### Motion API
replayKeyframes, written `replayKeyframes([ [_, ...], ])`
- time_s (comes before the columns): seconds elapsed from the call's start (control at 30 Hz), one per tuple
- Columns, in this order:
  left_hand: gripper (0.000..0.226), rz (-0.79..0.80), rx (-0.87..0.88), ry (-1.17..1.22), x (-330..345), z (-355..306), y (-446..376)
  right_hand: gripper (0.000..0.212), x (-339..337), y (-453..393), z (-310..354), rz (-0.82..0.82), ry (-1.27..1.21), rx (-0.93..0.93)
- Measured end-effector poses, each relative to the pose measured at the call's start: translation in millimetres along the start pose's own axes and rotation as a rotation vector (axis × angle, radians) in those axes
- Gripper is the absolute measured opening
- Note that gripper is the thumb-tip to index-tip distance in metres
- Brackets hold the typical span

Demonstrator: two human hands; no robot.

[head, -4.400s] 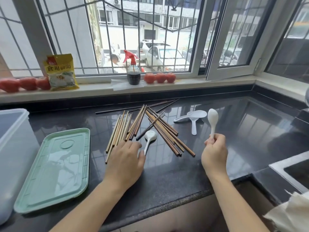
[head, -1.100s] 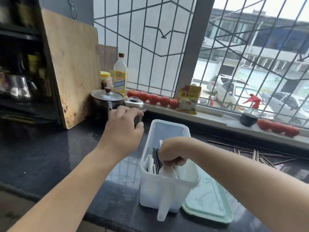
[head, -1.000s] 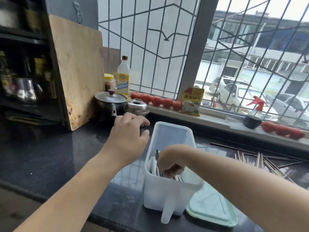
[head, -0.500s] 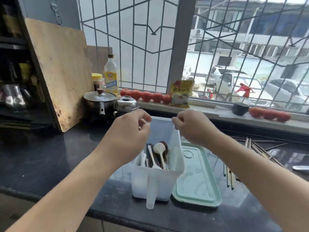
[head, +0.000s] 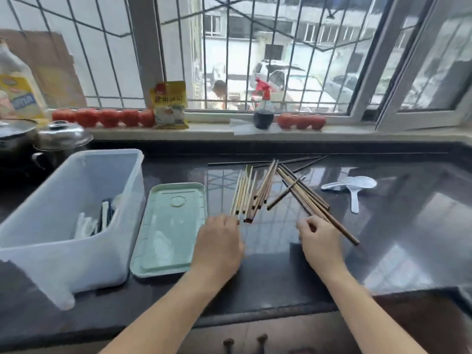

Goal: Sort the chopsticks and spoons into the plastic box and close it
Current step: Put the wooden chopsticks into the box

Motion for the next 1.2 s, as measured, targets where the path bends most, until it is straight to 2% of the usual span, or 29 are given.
replayKeyframes([
  [0.1, 0.025, -0.004, -0.067, -0.096, 0, -11, -34, 0.035, 4, -9, -12, -0.012, -0.040, 0.045],
  [0.17, 0.025, 0.044, -0.170, 0.004, 3, -3, -64, 0.033, 7, -13, -15, -0.023, -0.025, 0.062],
  [0.23, 0.024, 0.158, -0.250, 0.131, 9, 7, -87, 0.032, 6, -15, -18, -0.055, -0.025, 0.095],
  [0.33, 0.014, 0.314, -0.231, 0.170, 17, 14, -97, 0.030, 4, -20, -15, -0.074, 0.013, 0.107],
  [0.37, 0.021, 0.347, -0.231, 0.155, 20, 19, -97, 0.030, 6, -21, -13, -0.071, 0.024, 0.103],
  [0.43, 0.027, 0.374, -0.249, 0.149, 30, 31, -99, 0.029, 7, -22, -10, -0.072, 0.049, 0.100],
  [0.53, 0.018, 0.357, -0.298, 0.169, 38, 42, -107, 0.030, 9, -22, -8, -0.071, 0.066, 0.076],
  [0.73, 0.024, 0.452, -0.296, -0.040, 34, 34, -119, 0.032, 6, -18, -5, -0.081, 0.034, 0.047],
  [0.87, 0.013, 0.438, -0.241, -0.195, 24, 27, -125, 0.031, 6, -19, -5, -0.089, 0.029, 0.057],
  [0.93, 0.019, 0.491, -0.215, -0.229, 21, 23, -122, 0.031, 6, -19, -5, -0.092, 0.043, 0.058],
  [1.03, 0.027, 0.586, -0.265, -0.092, 13, 18, -111, 0.032, 6, -18, -4, -0.090, 0.039, 0.048],
  [1.2, 0.036, 0.348, -0.488, 0.365, 3, 33, -109, 0.033, 6, -17, -4, -0.081, 0.029, 0.037],
])
Point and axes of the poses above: each hand's wrist, its own y-axis away from the middle knuckle, its own x-axis out of the palm, z = x × y, the point moved 9 cm from there along -y, towards the middle knuckle, and after that the axes turned 8 degrees about -y, right-handed, at the moved point
